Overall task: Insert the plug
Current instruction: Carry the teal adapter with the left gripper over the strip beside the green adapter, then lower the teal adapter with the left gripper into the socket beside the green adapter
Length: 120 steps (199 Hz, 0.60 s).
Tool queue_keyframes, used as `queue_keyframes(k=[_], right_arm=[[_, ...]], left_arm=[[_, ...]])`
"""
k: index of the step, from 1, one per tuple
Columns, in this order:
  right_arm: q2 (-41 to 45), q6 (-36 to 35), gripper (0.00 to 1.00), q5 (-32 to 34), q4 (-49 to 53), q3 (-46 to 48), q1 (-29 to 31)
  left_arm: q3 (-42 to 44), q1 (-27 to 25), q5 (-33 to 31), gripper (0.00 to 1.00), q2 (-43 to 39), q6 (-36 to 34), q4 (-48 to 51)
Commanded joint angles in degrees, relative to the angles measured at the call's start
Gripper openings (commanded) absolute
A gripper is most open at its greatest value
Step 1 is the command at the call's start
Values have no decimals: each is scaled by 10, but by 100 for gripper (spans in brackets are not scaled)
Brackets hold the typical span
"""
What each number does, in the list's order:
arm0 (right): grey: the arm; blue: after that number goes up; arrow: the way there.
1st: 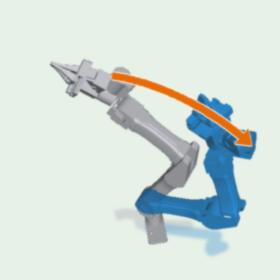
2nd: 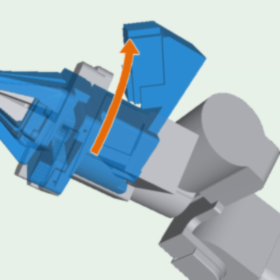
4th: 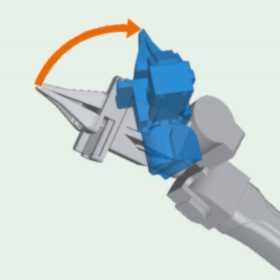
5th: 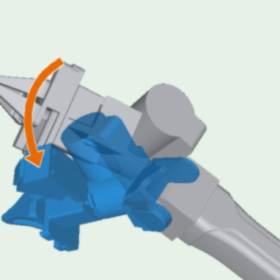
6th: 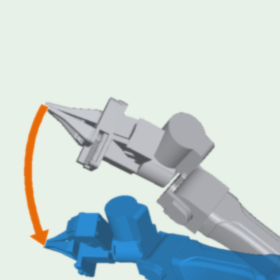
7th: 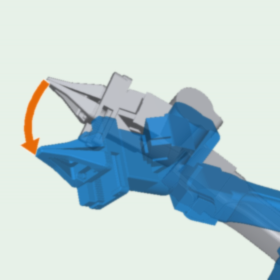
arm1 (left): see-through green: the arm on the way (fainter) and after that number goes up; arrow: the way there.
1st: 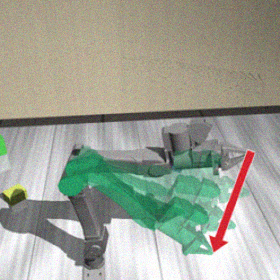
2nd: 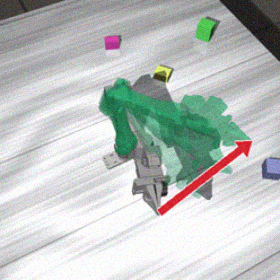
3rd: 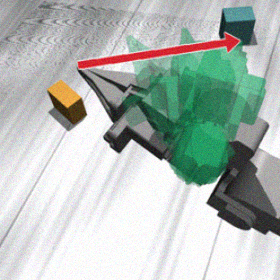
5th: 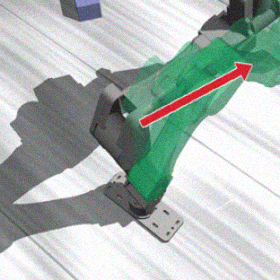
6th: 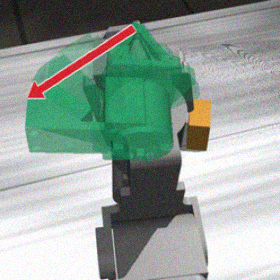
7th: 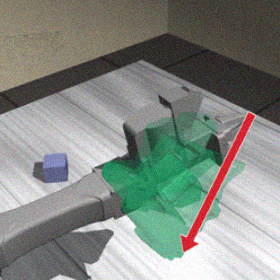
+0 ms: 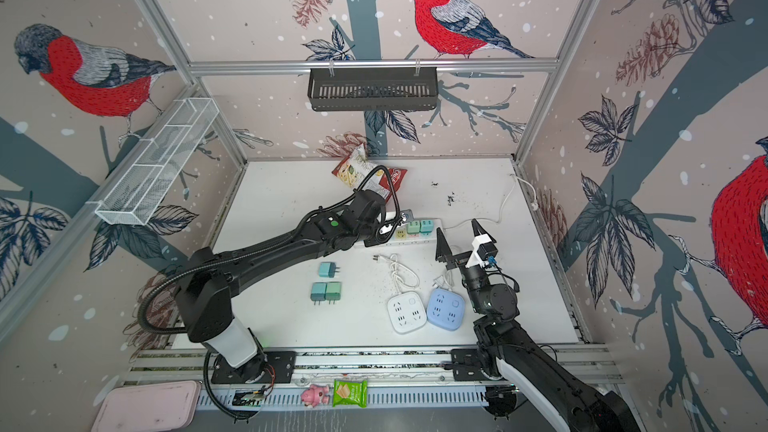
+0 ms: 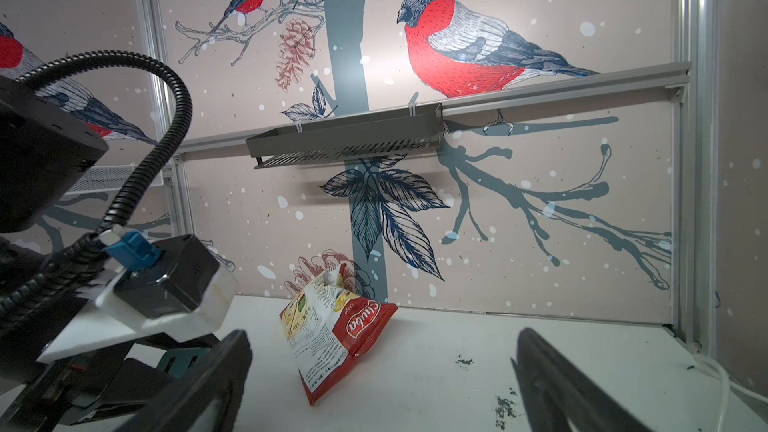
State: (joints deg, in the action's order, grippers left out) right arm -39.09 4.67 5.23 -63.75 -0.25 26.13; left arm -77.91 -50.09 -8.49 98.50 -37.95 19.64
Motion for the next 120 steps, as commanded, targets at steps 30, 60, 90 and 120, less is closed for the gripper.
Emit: queue_keyframes(k=[30,60,90,120], right_arm=[[-93,-3,100,7,-22,24,-2],[-113,17,100,47,-18,13,-9],[-85,66,100,43,-30,38,-53],[-58,112,100,41,-26,54,-94]], left_arm=[[-101,14,20,0,87,4,89],[-134,17,30,0,121,13,99],[-164,33,72,0,149,18,101],[-179,43,118,0,165,21,93]])
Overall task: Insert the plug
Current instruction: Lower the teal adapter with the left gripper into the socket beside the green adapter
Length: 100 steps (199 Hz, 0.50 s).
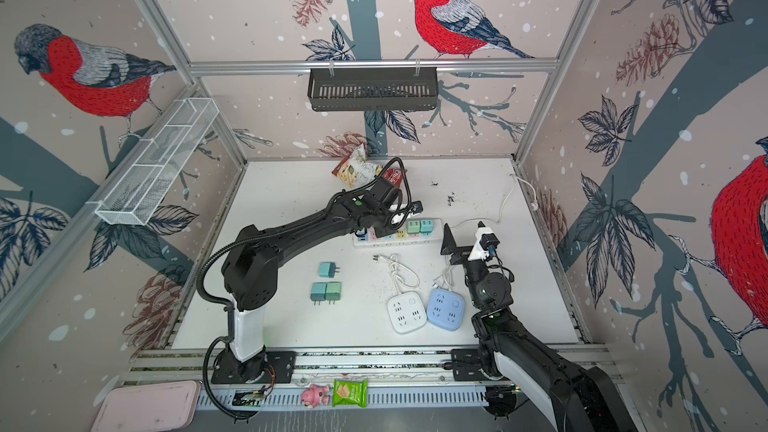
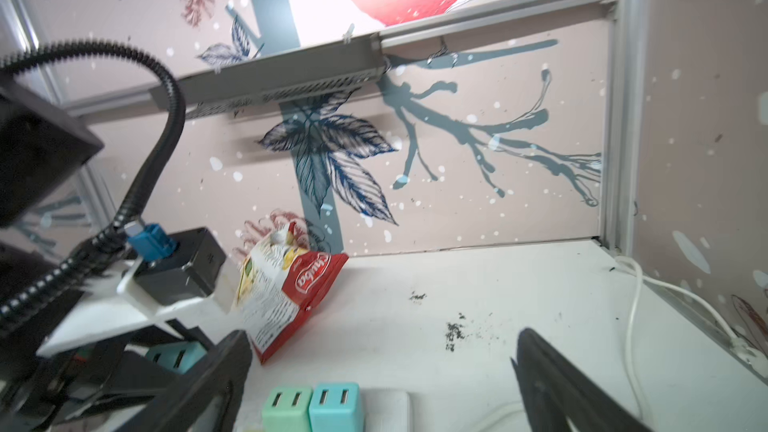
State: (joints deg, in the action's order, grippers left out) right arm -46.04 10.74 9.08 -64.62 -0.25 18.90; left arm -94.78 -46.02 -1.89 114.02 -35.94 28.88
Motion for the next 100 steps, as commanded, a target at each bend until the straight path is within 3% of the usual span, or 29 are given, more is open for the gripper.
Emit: queue_keyframes(k=[1,100], right_arm=[[12,52,100,3,-16,54,-23],[8,100,100,2,6,47,-62]], left_arm=[[-11,3,52,0,10,2,0],[-89,3,75,0,93,-2,35]])
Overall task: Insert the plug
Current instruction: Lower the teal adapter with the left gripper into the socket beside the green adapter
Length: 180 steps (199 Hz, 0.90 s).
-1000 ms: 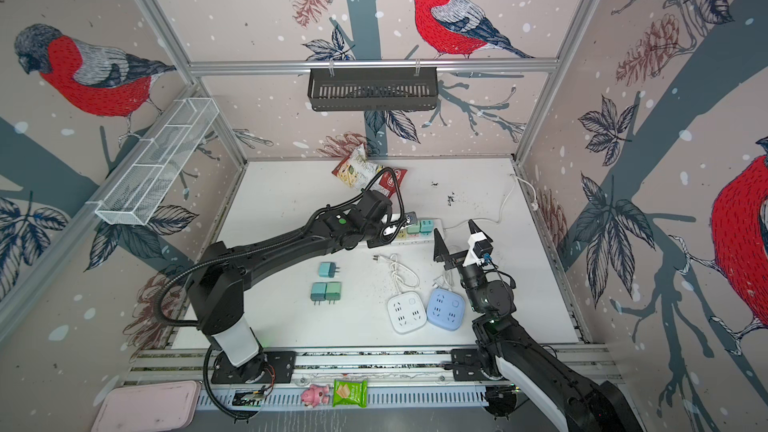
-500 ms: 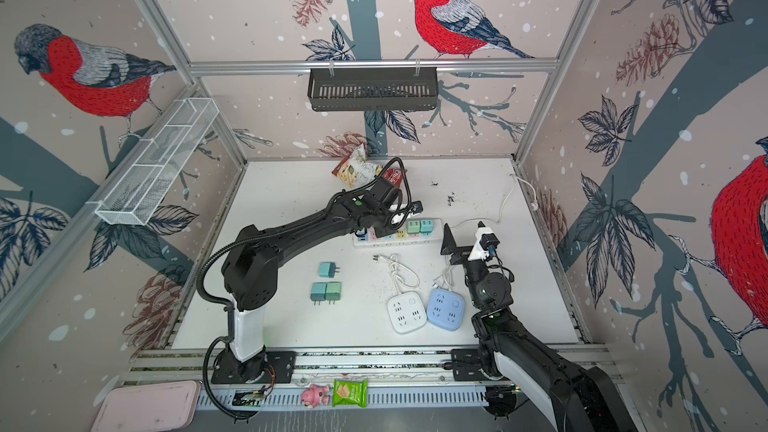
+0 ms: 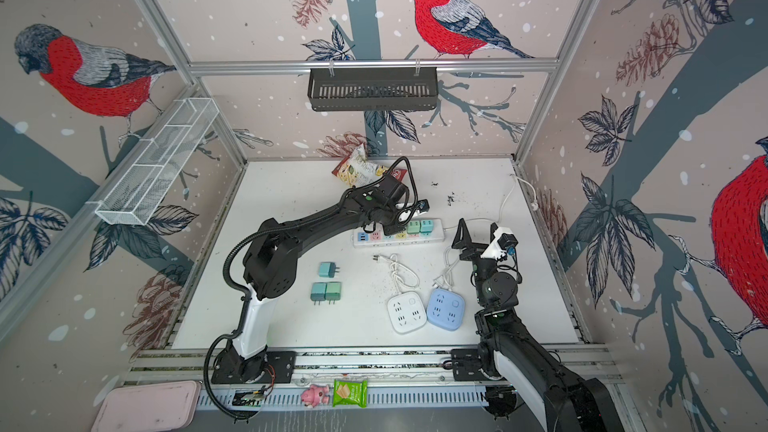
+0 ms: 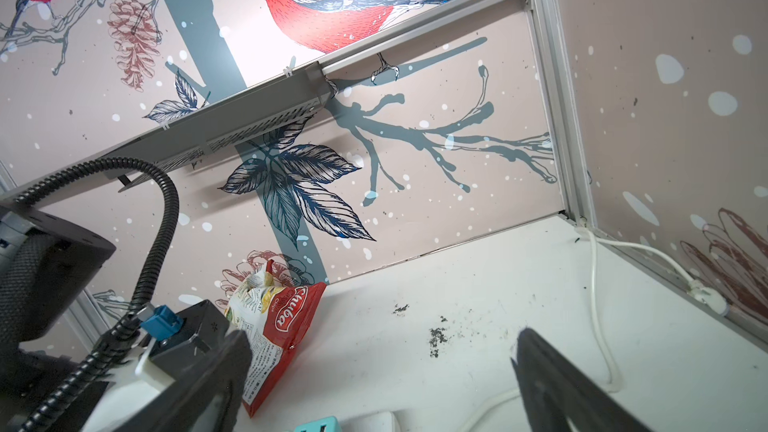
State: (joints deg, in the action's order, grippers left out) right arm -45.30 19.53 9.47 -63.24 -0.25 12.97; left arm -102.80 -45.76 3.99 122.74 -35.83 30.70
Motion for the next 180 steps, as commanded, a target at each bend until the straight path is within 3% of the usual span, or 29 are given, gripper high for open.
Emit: queue_keyframes(k=[1,78,180], right_arm=[[0,12,100,-2,-8,47,-4],[-8,17,100,-8,-7,43,-8],[-14,21,100,-11,-6,39,-12]], left_arm=[[-9,1,17,0,6,-4,17],[-2,2,48,0,14,-1,16],[23,38,150,0,13,-6,-17]])
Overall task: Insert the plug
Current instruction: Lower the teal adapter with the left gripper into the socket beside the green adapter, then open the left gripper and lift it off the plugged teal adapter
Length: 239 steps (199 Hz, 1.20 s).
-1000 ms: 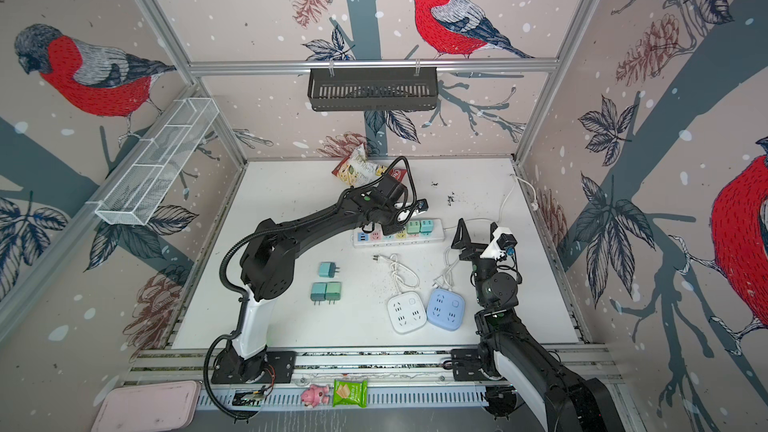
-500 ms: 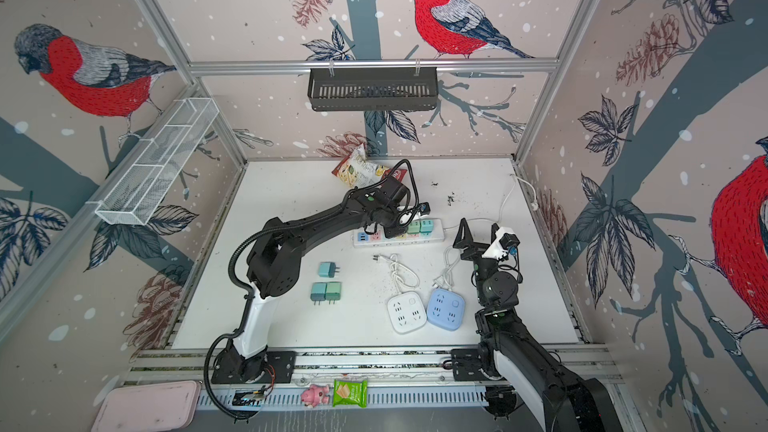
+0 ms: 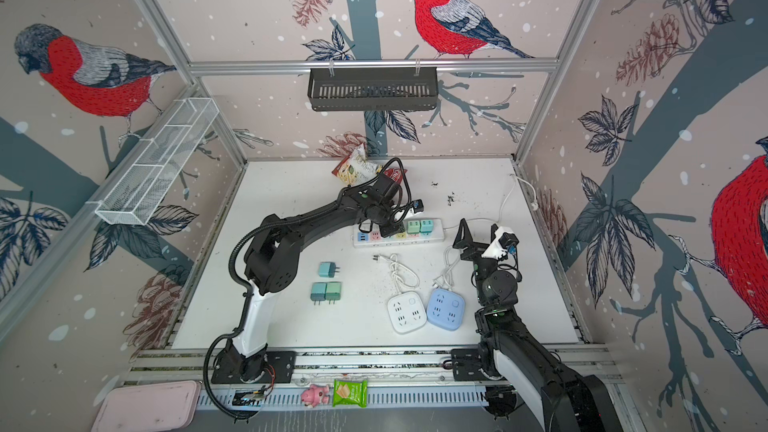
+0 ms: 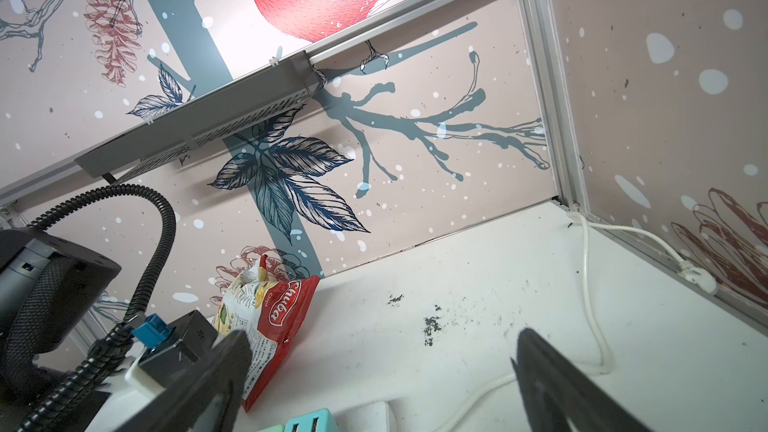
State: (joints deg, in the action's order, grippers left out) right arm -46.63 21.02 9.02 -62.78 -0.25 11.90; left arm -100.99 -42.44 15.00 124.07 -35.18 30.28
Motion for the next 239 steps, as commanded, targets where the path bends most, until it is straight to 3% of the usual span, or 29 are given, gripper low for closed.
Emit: queue_keyframes(k=[1,239], right_arm=[[-1,7,100,-6,-10,39,-1],[-7,11,100,-9,-10,37,-6]], left_arm=[[5,5,40,0,-1,-13,-13],[-25,19,70,0,64,-13,22]])
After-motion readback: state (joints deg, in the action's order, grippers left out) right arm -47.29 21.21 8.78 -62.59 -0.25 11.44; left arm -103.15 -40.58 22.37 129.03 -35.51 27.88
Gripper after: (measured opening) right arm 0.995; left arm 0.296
